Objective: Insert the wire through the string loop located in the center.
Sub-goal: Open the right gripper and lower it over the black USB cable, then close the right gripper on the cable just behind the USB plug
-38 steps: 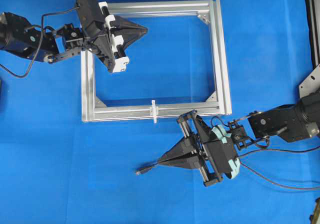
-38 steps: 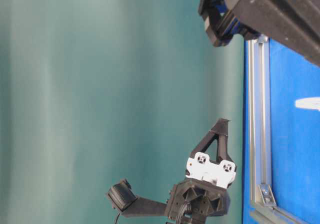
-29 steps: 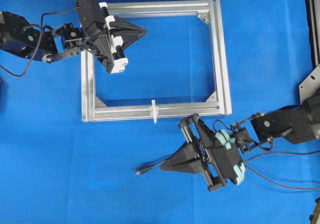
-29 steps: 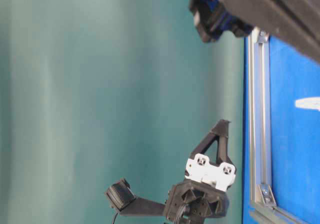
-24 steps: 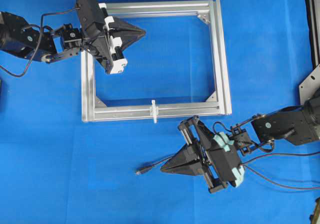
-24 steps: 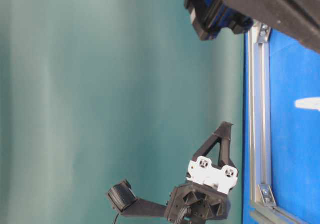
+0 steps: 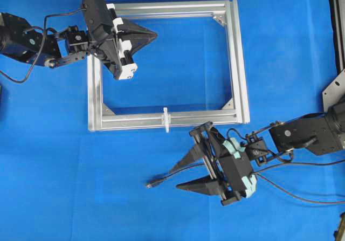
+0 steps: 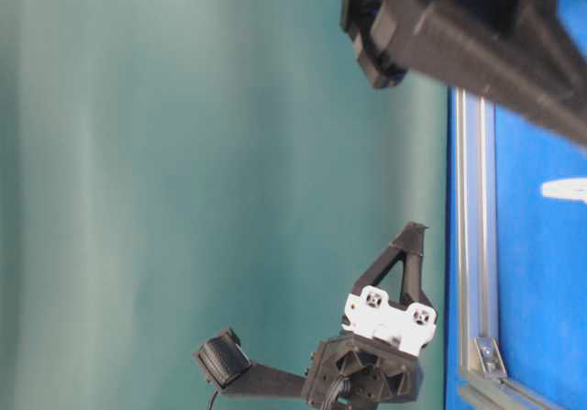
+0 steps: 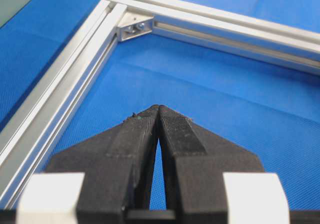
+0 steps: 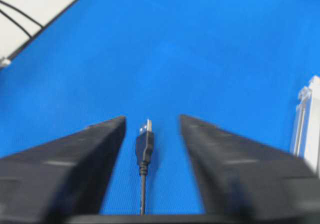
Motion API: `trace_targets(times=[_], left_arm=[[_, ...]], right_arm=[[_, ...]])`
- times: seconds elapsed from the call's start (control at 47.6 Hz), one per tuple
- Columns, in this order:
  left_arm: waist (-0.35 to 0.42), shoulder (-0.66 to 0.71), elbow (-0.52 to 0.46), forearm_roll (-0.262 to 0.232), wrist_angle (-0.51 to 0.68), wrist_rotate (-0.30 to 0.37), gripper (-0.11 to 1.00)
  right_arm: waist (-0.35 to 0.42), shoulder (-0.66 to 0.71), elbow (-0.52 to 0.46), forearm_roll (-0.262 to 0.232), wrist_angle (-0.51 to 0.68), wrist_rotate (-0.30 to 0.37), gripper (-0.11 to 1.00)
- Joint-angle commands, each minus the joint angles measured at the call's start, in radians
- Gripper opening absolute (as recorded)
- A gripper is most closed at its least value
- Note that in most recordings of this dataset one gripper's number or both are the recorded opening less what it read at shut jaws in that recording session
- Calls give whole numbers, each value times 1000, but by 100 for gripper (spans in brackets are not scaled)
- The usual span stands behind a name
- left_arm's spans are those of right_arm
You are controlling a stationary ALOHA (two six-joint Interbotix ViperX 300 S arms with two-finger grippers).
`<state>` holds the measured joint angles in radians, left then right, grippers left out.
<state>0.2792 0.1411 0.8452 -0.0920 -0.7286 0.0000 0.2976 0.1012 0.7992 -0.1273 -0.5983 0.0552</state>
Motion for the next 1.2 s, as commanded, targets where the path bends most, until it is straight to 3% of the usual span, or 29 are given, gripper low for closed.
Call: trace_targets(times=[0.0, 0.105, 0.147, 0.252, 0.483, 0.735, 1.176], left_arm=[[-2, -29, -12, 3, -11, -2, 0], [-3, -29, -12, 3, -11, -2, 0], [-3, -29, -12, 3, -9, -2, 0], [-3, -29, -14, 5, -11, -2, 0], [-3, -29, -14, 5, -11, -6, 0], [-3, -29, -11, 3, -11, -6, 0], [-6, -29, -6, 5, -8, -8, 0]], right_arm=[[0, -28, -15, 3, 8, 5, 56], [0, -28, -17, 3, 11, 5, 85], [0, -28, -17, 3, 11, 5, 89], [0, -26, -17, 5, 11, 6, 80], [0, 6, -23, 26, 29, 23, 82], [0, 104, -54, 83, 32, 29, 82], [11, 189, -64, 92, 43, 41, 80]])
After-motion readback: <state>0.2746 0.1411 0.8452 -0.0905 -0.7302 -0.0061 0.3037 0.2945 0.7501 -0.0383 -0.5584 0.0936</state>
